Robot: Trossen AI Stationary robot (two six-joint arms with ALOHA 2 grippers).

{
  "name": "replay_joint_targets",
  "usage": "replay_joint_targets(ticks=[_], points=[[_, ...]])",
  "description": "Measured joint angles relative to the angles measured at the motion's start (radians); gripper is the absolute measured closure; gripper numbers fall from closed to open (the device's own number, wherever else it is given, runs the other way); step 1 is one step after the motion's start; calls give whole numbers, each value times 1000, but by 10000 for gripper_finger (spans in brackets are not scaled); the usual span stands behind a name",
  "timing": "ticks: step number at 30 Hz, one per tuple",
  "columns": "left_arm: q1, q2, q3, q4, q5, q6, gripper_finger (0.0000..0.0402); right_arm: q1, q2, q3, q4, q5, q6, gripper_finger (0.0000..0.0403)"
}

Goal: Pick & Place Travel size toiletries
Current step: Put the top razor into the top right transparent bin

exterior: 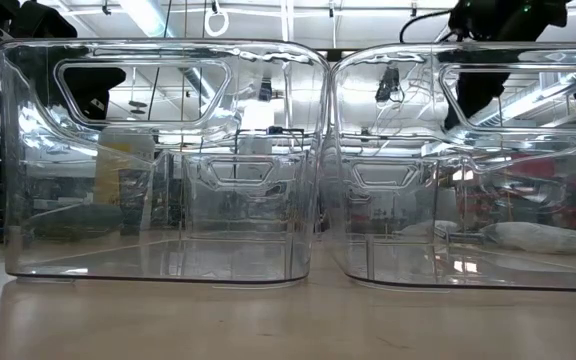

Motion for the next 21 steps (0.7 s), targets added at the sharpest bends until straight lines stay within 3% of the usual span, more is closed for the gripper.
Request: replay_joint_targets(ticks=[12, 21], points=[[0, 0, 0, 0, 0, 0, 379, -76, 55, -3, -20, -95, -188, 352], [0, 0, 0, 0, 0, 0, 379, -74, 60, -112, 2, -97, -251, 241]])
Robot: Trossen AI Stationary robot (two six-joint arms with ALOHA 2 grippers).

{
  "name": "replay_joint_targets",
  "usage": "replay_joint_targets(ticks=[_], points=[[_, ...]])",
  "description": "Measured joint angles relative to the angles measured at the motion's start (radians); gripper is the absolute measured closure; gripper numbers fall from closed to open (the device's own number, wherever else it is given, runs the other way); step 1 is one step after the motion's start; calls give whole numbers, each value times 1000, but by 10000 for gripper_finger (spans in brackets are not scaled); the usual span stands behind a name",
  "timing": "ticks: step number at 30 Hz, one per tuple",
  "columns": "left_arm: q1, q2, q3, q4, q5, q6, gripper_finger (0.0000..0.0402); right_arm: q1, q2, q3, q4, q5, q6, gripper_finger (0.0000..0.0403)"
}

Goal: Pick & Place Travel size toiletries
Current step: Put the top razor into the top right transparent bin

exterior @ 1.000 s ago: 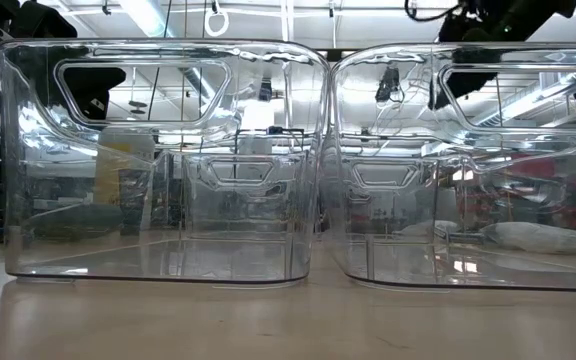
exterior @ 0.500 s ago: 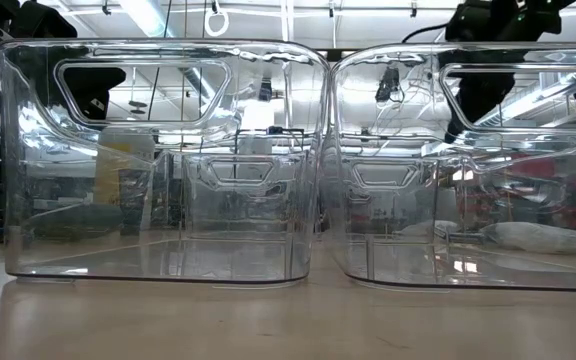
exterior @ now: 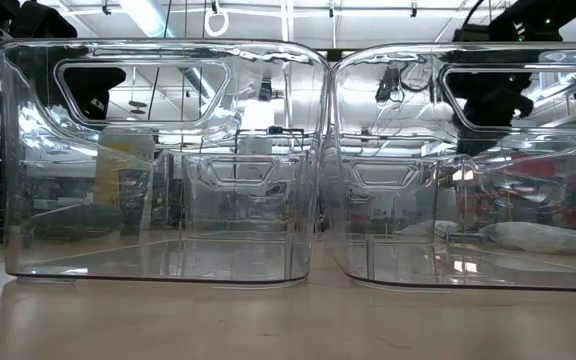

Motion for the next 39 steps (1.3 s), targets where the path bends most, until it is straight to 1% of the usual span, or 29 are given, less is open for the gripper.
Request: replay_joint_targets(ticks=[6, 9, 13, 17, 21, 28, 39], points=[[0, 0, 0, 0, 0, 0, 379, 0, 23, -42, 0, 1, 0, 166], [0, 0, 0, 0, 0, 0, 379, 0, 50, -44, 2, 1, 0, 141], [0, 0, 0, 0, 0, 0, 379, 0, 103, -44, 26, 1, 0, 123], [0, 0, 0, 0, 0, 0, 379, 0, 164, -44, 56, 1, -3, 118], [0, 0, 0, 0, 0, 0, 379, 0, 199, -44, 62, 1, -46, 116], [0, 0, 0, 0, 0, 0, 379, 0, 223, -44, 78, 0, -144, 126], [0, 0, 0, 0, 0, 0, 379, 34, 231, -121, 153, 1, -150, 142]])
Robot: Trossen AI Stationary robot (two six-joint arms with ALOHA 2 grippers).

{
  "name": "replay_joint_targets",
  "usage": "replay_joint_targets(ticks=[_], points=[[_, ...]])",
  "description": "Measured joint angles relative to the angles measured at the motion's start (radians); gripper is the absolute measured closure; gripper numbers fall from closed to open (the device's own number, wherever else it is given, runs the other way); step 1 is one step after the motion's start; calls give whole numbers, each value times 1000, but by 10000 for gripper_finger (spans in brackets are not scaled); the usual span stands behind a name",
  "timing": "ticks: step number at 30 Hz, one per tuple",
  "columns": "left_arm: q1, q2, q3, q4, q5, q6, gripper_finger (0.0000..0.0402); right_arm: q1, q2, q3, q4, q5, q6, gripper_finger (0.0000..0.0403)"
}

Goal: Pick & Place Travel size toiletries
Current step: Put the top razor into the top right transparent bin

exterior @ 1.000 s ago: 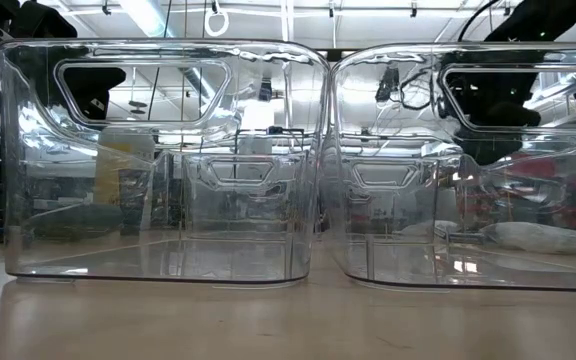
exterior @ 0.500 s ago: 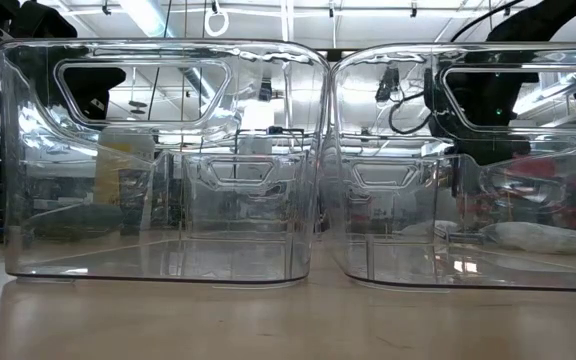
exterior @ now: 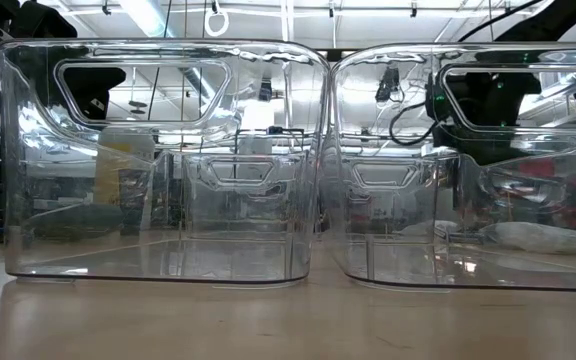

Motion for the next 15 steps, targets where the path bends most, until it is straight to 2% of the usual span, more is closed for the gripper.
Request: replay_joint_targets(ticks=[7, 15], points=[[0, 0, 0, 0, 0, 0, 379, 29, 46, -9, 33, 4, 6, 134], [0, 0, 0, 0, 0, 0, 379, 40, 126, -9, 70, 67, 45, 137]])
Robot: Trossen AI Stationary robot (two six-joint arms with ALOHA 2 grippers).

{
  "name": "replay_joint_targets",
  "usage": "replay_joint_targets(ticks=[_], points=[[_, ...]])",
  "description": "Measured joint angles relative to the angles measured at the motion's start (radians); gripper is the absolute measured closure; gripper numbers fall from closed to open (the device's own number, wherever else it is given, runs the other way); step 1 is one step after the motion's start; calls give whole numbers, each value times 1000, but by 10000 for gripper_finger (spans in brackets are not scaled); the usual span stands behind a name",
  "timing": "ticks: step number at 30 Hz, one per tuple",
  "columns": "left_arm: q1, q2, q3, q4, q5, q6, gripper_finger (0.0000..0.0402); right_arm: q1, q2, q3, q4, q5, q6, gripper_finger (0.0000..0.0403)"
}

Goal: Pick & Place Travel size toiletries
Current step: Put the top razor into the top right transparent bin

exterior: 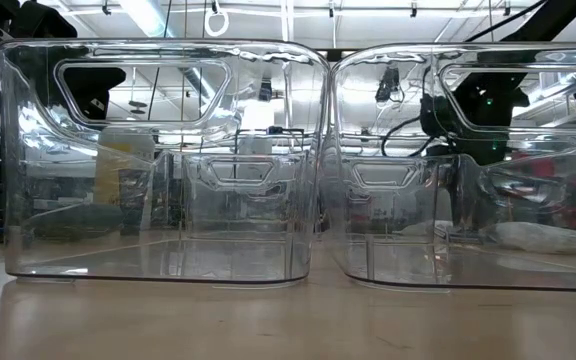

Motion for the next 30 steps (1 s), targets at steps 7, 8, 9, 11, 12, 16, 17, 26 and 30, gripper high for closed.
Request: replay_joint_targets(ticks=[7, 8, 9, 11, 12, 16, 17, 26, 30], points=[[0, 0, 0, 0, 0, 0, 379, 0, 39, 0, 9, 3, -4, 154], [0, 0, 0, 0, 0, 0, 379, 0, 44, 0, 10, 3, -6, 157], [0, 0, 0, 0, 0, 0, 379, 0, 50, 0, 11, 3, -7, 159], [0, 0, 0, 0, 0, 0, 379, 0, 58, 0, 15, 9, -7, 162], [0, 0, 0, 0, 0, 0, 379, 0, 60, 0, 18, 17, -8, 164], [0, 0, 0, 0, 0, 0, 379, 0, 71, 0, 39, 21, -8, 170], [0, 0, 0, 0, 0, 0, 379, 0, 75, 0, 42, 21, -8, 172], [0, 0, 0, 0, 0, 0, 379, 0, 94, 0, 50, 17, -8, 195], [0, 0, 0, 0, 0, 0, 379, 0, 94, 0, 49, 17, -8, 215]])
